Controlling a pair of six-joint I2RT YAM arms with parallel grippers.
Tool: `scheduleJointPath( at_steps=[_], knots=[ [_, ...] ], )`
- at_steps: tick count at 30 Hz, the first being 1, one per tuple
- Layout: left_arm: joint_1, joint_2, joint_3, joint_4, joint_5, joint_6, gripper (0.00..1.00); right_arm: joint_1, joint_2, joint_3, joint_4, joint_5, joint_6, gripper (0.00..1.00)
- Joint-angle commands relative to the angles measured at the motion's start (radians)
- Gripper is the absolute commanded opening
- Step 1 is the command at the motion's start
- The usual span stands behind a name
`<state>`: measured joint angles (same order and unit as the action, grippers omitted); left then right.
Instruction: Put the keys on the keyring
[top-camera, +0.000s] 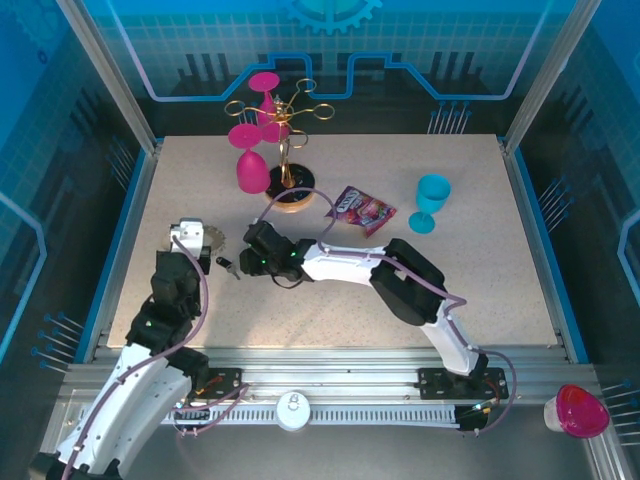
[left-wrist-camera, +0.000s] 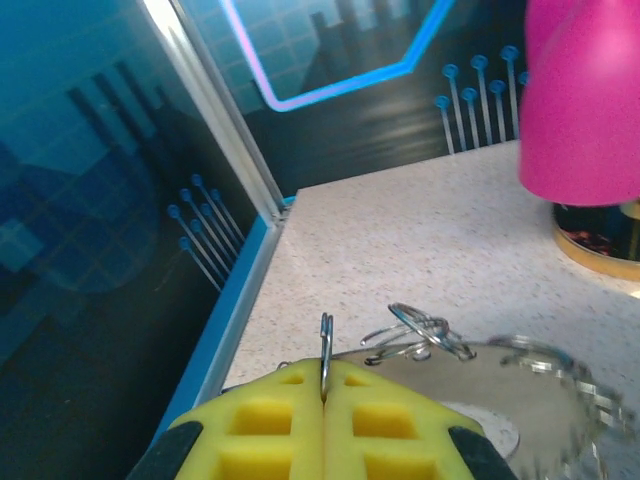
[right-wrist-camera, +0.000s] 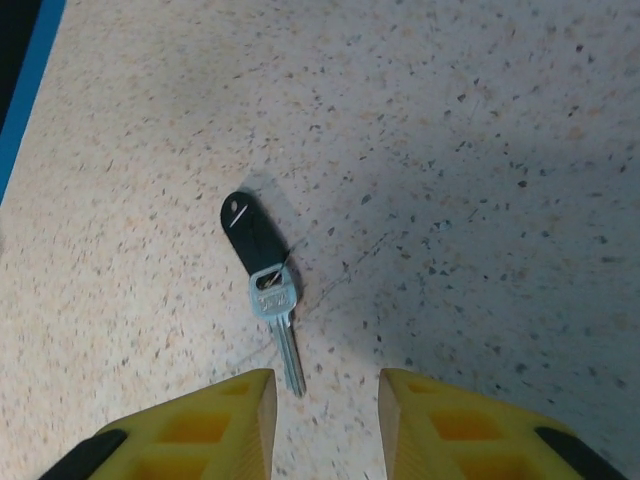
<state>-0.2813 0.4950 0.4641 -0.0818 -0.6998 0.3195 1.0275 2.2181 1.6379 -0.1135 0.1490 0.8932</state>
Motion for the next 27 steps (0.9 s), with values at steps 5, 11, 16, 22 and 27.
scheduleJointPath(
  at_steps=[5, 11, 16, 22, 27],
  knots=[
    [0.021, -0.063, -0.057, 0.145, -0.135, -0.020, 0.00, 0.009, 0.149, 0.225, -0.165, 0.013, 0.136, 0.34],
    [0.022, -0.075, -0.064, 0.149, -0.132, -0.027, 0.00, 0.013, 0.241, 0.347, -0.216, -0.015, 0.172, 0.34],
    [0.022, -0.075, -0.068, 0.157, -0.125, -0.021, 0.00, 0.018, 0.315, 0.464, -0.280, -0.024, 0.170, 0.33],
    [0.022, -0.073, -0.070, 0.162, -0.113, -0.022, 0.00, 0.022, 0.392, 0.582, -0.351, -0.028, 0.162, 0.29],
    [0.022, -0.073, -0.070, 0.162, -0.109, -0.021, 0.00, 0.025, 0.420, 0.624, -0.368, -0.034, 0.159, 0.24]
  ],
)
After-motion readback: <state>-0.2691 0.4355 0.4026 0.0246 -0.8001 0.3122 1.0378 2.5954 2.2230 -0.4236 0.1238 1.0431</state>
